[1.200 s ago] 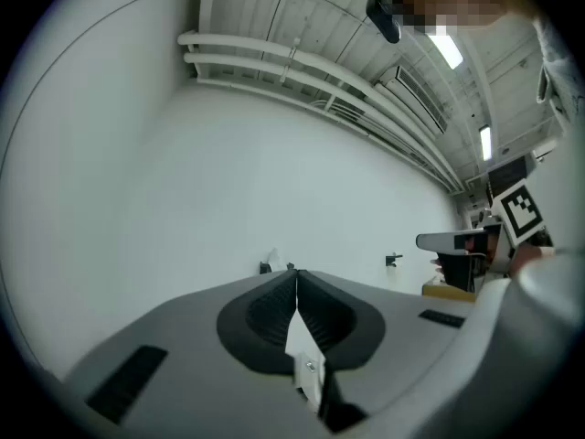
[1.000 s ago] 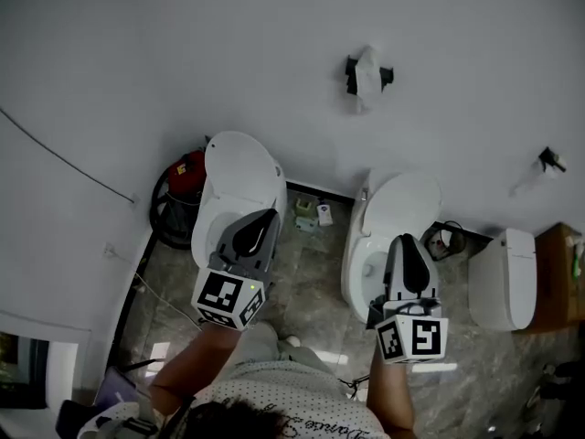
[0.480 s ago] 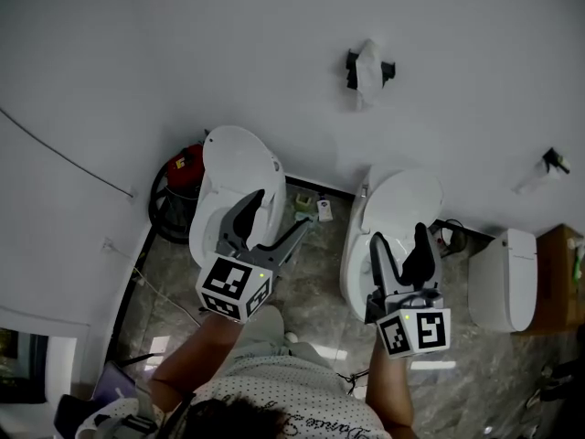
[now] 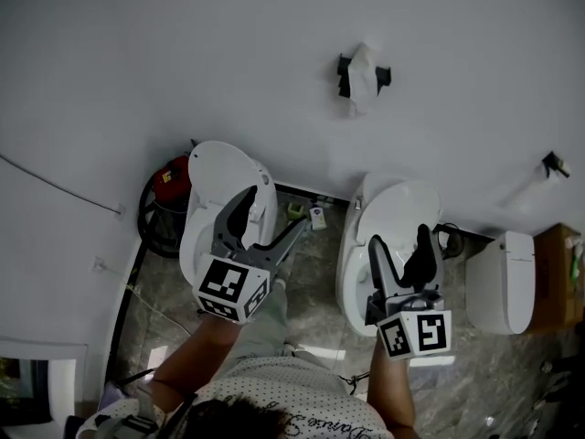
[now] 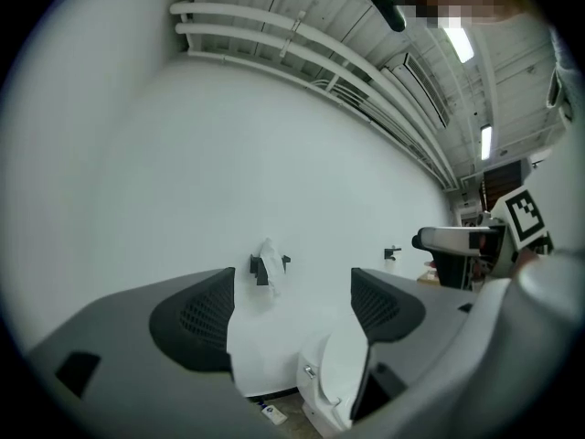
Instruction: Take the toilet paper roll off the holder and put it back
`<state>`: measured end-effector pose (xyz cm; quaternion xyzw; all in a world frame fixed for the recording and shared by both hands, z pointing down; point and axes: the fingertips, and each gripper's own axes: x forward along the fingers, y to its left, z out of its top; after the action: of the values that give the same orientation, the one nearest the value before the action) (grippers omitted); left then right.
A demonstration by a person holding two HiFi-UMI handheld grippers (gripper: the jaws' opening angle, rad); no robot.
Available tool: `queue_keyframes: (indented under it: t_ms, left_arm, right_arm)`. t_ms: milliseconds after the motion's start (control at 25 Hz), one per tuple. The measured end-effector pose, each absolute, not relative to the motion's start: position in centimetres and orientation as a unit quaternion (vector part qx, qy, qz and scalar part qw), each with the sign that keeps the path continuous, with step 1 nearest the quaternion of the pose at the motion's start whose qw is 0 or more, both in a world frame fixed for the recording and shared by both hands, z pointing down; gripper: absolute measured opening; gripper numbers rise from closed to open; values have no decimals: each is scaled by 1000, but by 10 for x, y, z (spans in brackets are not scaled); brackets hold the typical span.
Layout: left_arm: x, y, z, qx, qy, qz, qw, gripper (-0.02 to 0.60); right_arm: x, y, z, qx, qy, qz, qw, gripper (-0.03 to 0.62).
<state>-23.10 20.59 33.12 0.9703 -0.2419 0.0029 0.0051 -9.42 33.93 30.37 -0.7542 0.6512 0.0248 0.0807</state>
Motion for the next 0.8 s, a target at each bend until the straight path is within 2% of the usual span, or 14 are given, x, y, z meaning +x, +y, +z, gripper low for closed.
queue_keyframes:
  t_ms: [600,800]
  left_arm:
    - [-127,6,326,981,-193,0,6,381]
    - [-124,2,319,982,-190,-11,2,380]
  right_arm:
    - [-9,142,301,-780,623,36,50,383]
    - [-7,139,298,-781,621,42,45,385]
